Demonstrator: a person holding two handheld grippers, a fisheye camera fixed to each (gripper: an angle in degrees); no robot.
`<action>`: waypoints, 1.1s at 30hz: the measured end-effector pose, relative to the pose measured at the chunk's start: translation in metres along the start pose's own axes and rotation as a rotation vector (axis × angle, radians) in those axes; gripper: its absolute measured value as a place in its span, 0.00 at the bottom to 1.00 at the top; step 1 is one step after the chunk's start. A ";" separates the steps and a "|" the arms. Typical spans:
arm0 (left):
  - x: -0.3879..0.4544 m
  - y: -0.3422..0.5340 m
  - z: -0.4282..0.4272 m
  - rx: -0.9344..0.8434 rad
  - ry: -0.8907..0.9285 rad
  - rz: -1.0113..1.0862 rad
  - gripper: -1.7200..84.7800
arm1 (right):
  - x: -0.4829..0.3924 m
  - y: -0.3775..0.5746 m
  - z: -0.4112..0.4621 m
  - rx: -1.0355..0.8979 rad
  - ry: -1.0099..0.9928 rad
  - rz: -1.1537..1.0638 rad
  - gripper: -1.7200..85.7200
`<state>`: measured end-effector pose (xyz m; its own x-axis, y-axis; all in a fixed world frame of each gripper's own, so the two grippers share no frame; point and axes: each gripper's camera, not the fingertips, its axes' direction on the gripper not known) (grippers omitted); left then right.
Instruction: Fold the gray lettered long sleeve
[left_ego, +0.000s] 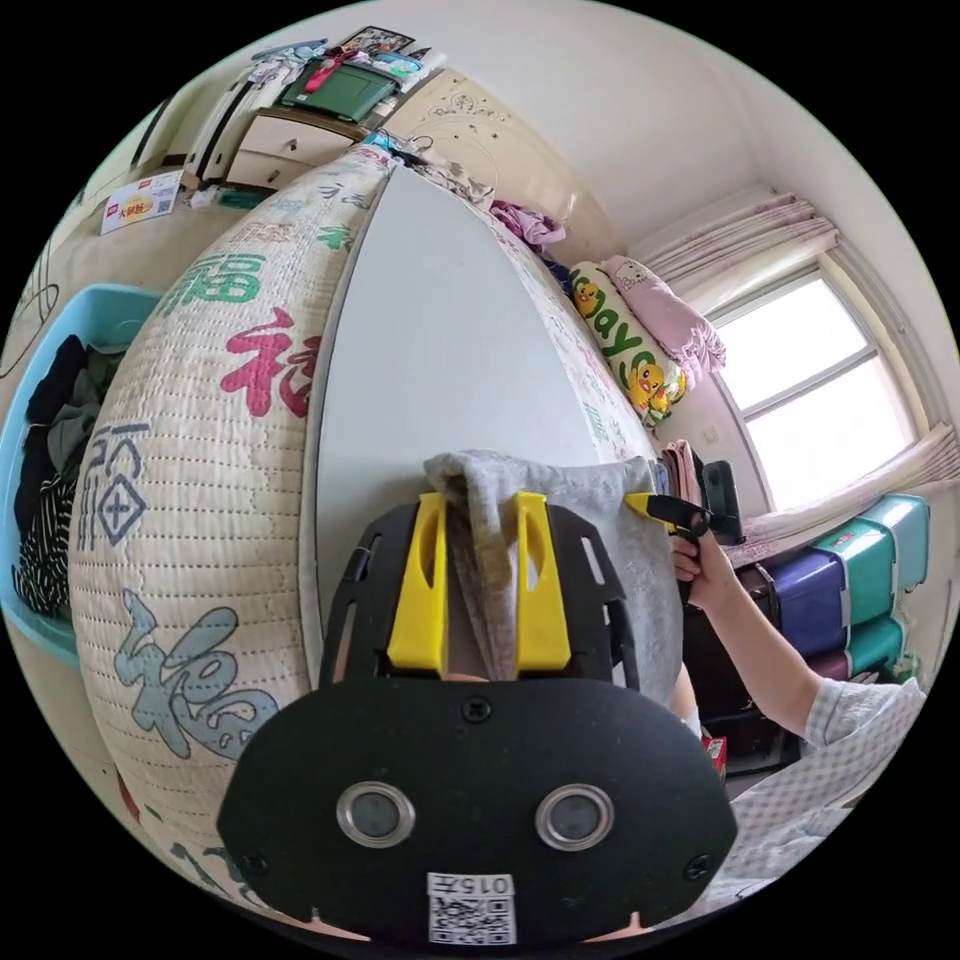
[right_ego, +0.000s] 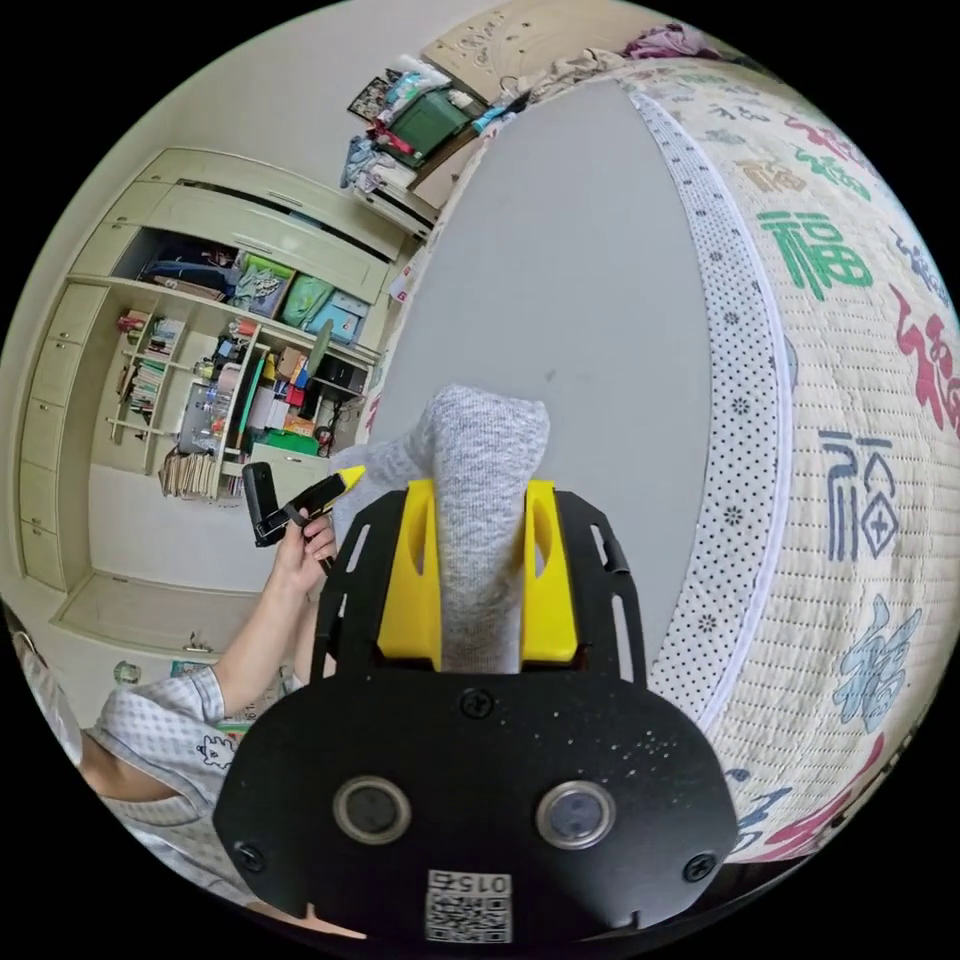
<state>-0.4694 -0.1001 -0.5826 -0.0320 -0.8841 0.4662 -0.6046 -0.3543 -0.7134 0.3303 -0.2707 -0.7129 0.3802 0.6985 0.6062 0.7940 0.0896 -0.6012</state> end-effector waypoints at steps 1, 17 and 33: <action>0.001 0.000 -0.003 0.003 0.023 0.001 0.10 | -0.002 0.012 -0.007 0.035 0.010 -0.029 0.15; 0.196 0.095 -0.156 0.351 0.370 0.475 0.05 | -0.030 0.289 -0.201 0.536 -0.102 -0.484 0.12; 0.308 0.103 -0.131 0.359 0.623 0.712 0.05 | 0.047 0.413 -0.341 0.707 -0.020 -0.696 0.12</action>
<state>-0.6461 -0.3694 -0.4438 -0.7637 -0.6455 -0.0124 -0.0109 0.0322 -0.9994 0.8374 -0.4426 -0.7549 -0.0764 0.3406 0.9371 0.3688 0.8829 -0.2908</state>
